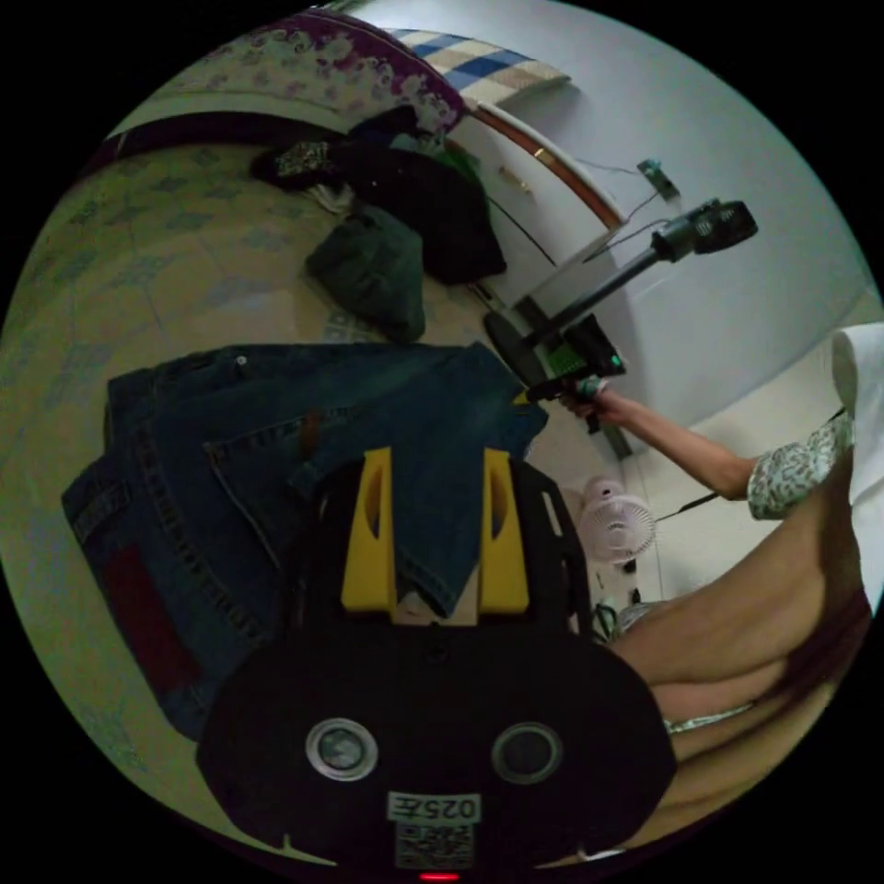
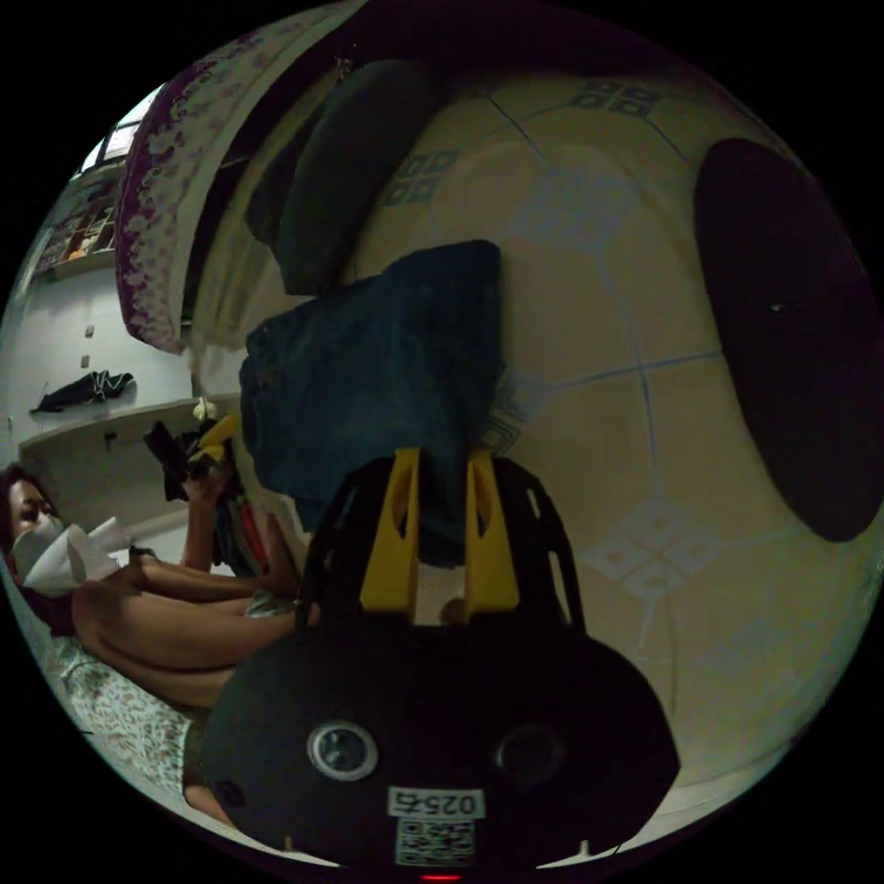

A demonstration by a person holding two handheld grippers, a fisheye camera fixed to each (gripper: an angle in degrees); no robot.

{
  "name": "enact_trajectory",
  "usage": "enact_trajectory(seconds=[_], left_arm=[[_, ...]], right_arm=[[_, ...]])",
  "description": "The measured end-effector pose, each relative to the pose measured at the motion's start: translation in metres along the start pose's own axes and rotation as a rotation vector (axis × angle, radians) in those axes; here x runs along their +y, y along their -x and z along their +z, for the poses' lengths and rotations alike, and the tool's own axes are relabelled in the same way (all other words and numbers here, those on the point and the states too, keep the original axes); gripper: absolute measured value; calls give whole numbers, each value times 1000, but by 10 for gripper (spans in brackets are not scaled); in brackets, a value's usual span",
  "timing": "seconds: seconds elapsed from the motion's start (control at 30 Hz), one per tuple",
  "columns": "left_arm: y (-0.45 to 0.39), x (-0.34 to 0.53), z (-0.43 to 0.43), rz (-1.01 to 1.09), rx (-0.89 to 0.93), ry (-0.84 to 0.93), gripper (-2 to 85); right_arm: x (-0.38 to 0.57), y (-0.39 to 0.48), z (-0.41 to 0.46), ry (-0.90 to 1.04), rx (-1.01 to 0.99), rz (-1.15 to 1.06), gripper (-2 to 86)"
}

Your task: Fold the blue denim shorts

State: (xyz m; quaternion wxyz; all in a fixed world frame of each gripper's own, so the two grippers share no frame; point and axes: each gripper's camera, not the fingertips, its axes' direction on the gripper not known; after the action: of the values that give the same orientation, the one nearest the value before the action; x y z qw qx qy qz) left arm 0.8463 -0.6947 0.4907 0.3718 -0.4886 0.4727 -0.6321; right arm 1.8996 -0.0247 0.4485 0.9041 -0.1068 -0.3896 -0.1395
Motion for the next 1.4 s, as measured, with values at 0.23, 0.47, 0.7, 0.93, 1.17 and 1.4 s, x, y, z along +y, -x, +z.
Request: enact_trajectory(seconds=[0.23,0.47,0.7,0.93,1.17,1.4], left_arm=[[-59,-5,115,139,-165,218,42],[-98,19,72,207,-595,42,-9],[3,126,-115,-413,-410,-307,-1],[41,200,-154,-672,-170,-398,66],[2,117,-167,-416,-190,-460,44],[53,19,-109,-243,-635,82,-11]], right_arm=[[6,6,-15,-49,-258,17,20],[28,156,-30,-188,-584,-352,14],[-21,314,113,-146,-280,-646,88],[-36,347,160,10,-172,-743,125],[-25,288,72,-140,-126,-628,135],[-31,240,121,-87,-171,-303,160]])
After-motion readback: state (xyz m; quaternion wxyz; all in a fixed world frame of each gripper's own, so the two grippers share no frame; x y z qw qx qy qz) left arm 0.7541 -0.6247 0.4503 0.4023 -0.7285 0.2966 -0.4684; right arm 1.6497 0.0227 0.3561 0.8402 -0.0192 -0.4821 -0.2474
